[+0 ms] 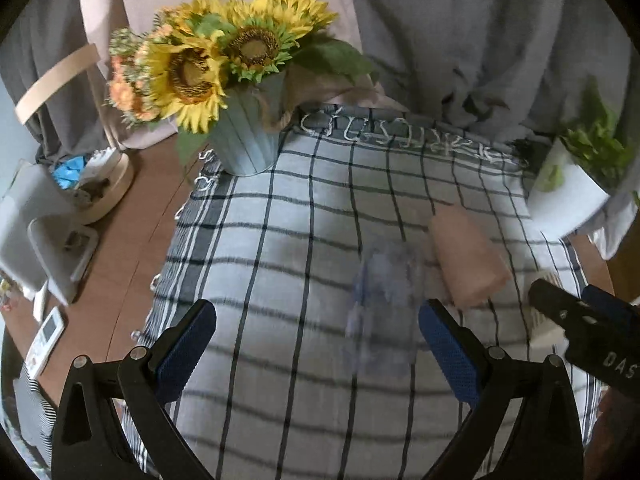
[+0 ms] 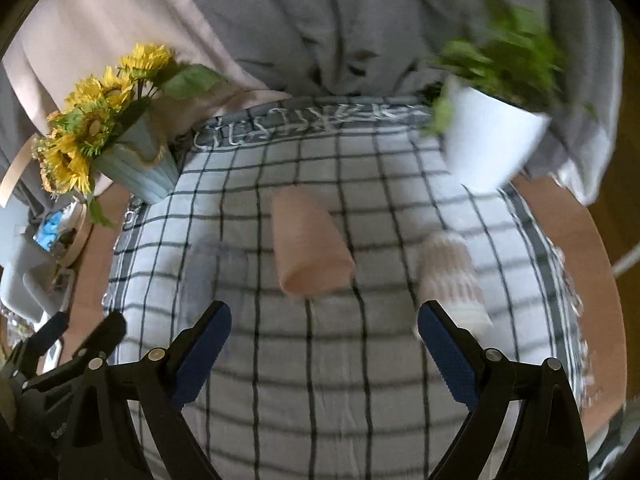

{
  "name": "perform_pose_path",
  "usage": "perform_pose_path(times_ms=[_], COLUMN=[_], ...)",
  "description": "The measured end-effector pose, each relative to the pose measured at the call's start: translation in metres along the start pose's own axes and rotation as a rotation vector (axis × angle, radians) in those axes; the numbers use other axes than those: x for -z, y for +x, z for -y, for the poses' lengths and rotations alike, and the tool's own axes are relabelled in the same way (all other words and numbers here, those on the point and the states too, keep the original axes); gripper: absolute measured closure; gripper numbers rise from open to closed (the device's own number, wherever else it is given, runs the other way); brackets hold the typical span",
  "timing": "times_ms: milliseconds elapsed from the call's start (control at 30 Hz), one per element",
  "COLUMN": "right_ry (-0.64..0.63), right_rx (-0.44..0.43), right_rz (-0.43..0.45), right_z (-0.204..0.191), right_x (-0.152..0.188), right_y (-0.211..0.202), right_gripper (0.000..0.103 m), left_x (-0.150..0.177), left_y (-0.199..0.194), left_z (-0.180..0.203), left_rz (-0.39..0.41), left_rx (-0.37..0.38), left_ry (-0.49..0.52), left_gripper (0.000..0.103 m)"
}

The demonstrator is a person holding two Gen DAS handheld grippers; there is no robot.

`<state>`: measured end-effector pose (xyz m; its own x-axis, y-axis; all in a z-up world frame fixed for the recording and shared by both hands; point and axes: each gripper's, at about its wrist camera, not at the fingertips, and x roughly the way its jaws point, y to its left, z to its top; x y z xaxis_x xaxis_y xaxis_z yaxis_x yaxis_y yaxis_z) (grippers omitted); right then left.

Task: Flip cup upside down
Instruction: 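Move the right gripper to the pink cup and close on its body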

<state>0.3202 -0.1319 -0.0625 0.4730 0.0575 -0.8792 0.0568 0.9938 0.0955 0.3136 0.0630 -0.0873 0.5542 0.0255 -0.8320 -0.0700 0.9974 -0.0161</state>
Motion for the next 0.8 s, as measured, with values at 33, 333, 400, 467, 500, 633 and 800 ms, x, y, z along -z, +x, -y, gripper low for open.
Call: perform_pose_path(times_ms=[33, 333, 400, 467, 500, 633, 800], right_ry=[-0.012, -0.021, -0.012, -0.005, -0.003, -0.010, -0.017], right_rx=[-0.001, -0.034, -0.048, -0.057, -0.061, -0.050, -0.006], right_rz=[-0.016, -0.183, -0.218, -0.251, -0.265, -0.314, -0.336], right_z=[-0.003, -0.011, -0.011, -0.010, -0.010, -0.012, -0.012], right_x=[-0.008, -0.048, -0.052, -0.055, -0.056, -0.060, -0.063], right_y=[0.008, 0.082, 0.095, 0.107, 0.113, 0.132, 0.144], right_gripper=[0.008, 0.012, 0.012, 0.013, 0.013, 0.018, 0.029], left_x=[-0.006, -0.043, -0.049, -0.054, -0.055, -0.059, -0.059], left_y=[0.007, 0.061, 0.069, 0.075, 0.077, 0.086, 0.092], left_z=[0.000, 0.006, 0.008, 0.013, 0.014, 0.022, 0.027], left_rz=[-0.007, -0.118, -0.127, -0.131, -0.130, -0.133, -0.138], left_rx=[0.004, 0.031, 0.024, 0.015, 0.009, -0.014, -0.028], left_ry=[-0.001, 0.009, 0.020, 0.042, 0.054, 0.104, 0.141], left_gripper=[0.000, 0.000, 0.000, 0.000, 0.000, 0.000, 0.000])
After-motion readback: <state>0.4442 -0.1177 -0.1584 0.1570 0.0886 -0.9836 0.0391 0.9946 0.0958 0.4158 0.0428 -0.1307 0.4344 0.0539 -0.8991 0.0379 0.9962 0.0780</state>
